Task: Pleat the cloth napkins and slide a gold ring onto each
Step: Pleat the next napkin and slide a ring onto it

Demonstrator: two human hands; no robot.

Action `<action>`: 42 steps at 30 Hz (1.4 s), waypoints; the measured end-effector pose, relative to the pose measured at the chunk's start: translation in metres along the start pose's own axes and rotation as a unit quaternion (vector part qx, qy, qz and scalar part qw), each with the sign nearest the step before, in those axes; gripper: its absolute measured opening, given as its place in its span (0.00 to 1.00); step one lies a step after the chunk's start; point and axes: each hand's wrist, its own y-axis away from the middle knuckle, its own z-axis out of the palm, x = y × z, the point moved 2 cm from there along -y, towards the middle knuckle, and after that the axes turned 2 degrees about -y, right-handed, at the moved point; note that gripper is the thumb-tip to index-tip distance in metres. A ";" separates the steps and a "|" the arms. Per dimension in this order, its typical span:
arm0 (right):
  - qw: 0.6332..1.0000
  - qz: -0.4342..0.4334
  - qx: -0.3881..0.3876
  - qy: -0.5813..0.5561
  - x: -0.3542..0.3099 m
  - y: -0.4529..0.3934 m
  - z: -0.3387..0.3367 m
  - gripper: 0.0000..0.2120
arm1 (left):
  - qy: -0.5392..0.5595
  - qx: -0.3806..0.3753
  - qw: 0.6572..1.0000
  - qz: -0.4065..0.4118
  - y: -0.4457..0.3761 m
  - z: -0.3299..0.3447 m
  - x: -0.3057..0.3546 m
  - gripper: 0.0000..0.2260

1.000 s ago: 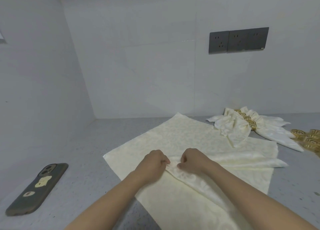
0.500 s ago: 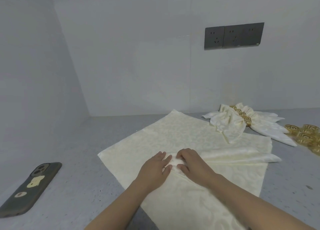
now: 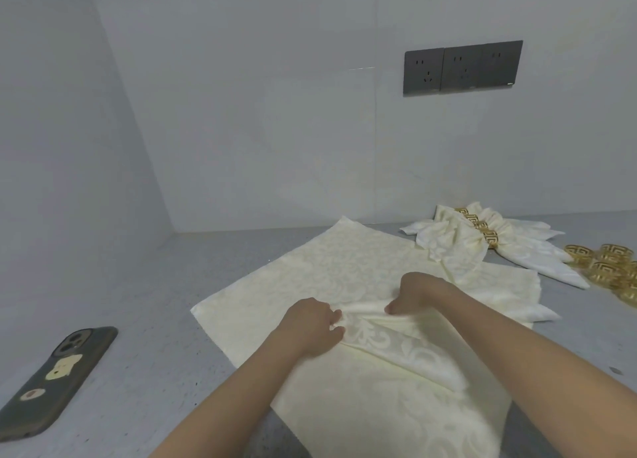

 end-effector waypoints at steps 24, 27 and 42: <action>0.863 0.011 -0.162 -0.479 -0.030 0.016 -0.001 0.10 | 0.160 -0.071 0.983 -0.064 0.001 -0.020 -0.007 0.20; 0.819 -0.001 -0.196 -0.539 -0.033 0.023 0.004 0.10 | 0.186 -0.113 0.973 -0.079 0.000 -0.021 -0.010 0.26; 0.950 -0.165 0.158 -0.214 -0.032 0.032 0.035 0.11 | 0.065 -0.081 0.995 0.004 0.002 -0.001 -0.006 0.22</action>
